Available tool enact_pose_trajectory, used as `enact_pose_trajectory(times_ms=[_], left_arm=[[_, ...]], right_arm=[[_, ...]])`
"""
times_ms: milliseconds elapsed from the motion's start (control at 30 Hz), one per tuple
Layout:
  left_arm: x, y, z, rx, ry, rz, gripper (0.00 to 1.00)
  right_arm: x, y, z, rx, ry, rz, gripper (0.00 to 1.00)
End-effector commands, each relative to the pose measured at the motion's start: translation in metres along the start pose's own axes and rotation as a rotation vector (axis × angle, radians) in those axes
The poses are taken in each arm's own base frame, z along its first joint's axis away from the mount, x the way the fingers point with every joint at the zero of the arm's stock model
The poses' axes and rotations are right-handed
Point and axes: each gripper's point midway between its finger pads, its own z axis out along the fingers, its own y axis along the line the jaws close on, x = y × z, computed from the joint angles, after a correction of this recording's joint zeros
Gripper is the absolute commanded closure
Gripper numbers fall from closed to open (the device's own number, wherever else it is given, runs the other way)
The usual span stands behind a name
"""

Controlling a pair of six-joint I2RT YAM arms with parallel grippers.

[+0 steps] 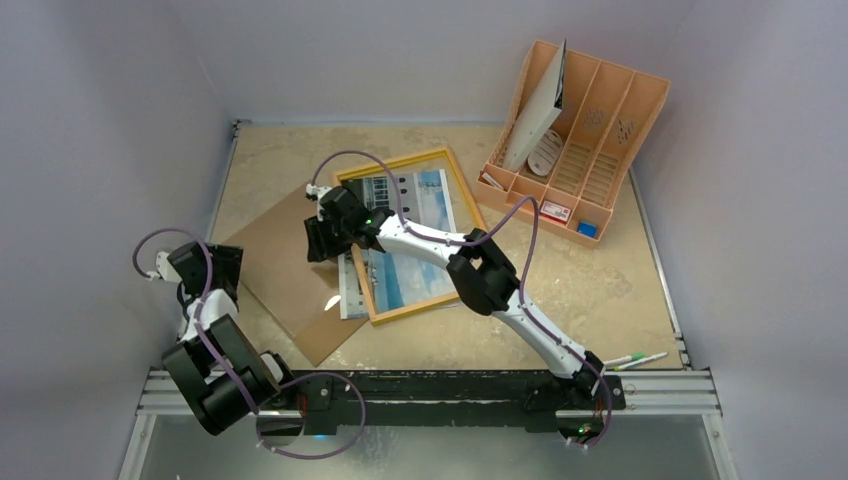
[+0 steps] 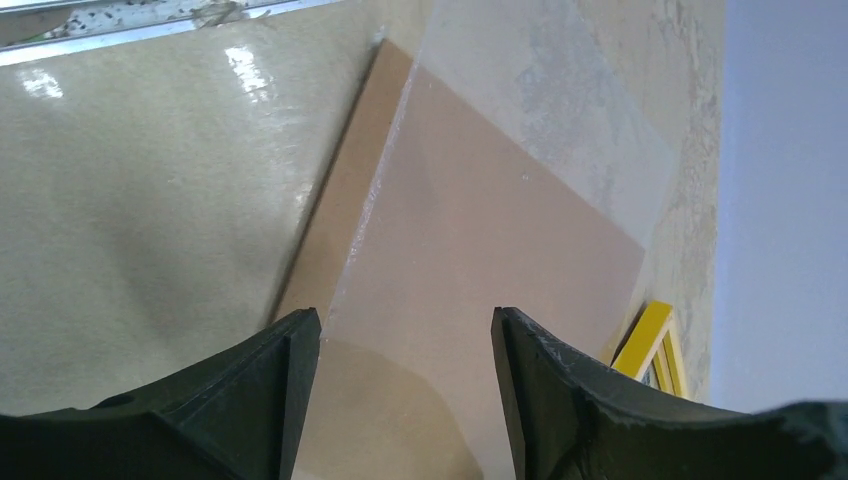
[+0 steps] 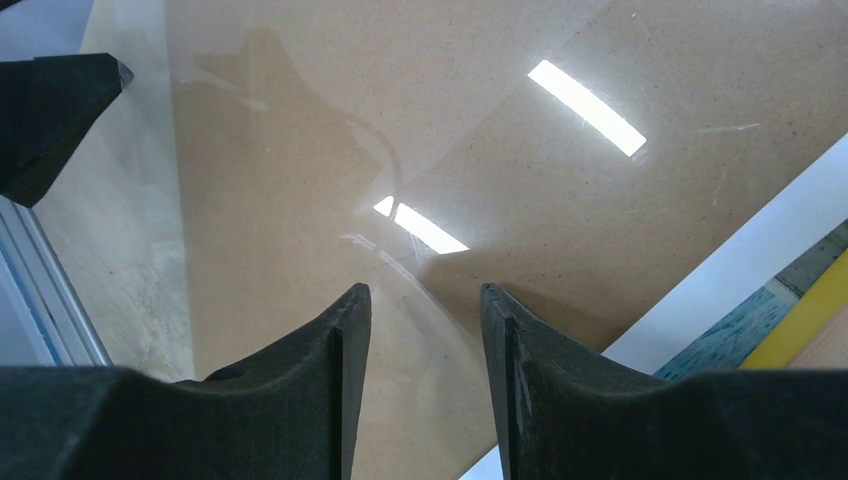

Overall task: Put the photo into the frame
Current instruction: Pick up the photo frame item at the center of the board.

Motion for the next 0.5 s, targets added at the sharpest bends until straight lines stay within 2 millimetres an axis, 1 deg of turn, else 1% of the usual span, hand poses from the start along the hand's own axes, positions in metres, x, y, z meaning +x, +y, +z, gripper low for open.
enact_pose_trajectory(times_ms=[0, 67, 167, 300, 467], left_arm=[[0.006, -0.030, 0.000, 0.114, 0.082, 0.040, 0.35], [0.006, -0.031, 0.003, 0.120, 0.089, 0.056, 0.35], [0.014, -0.037, 0.011, 0.161, 0.149, 0.059, 0.35], [0.020, -0.043, 0.013, 0.213, 0.188, 0.062, 0.35], [0.034, -0.048, 0.010, 0.283, 0.258, 0.037, 0.36]], right_arm=[[0.179, -0.106, 0.013, 0.296, 0.497, 0.078, 0.52], [0.179, -0.106, 0.012, 0.298, 0.498, 0.080, 0.54], [0.178, -0.106, 0.012, 0.288, 0.493, 0.085, 0.56], [0.176, -0.104, 0.013, 0.274, 0.488, 0.090, 0.56], [0.176, -0.105, 0.014, 0.268, 0.493, 0.101, 0.57]])
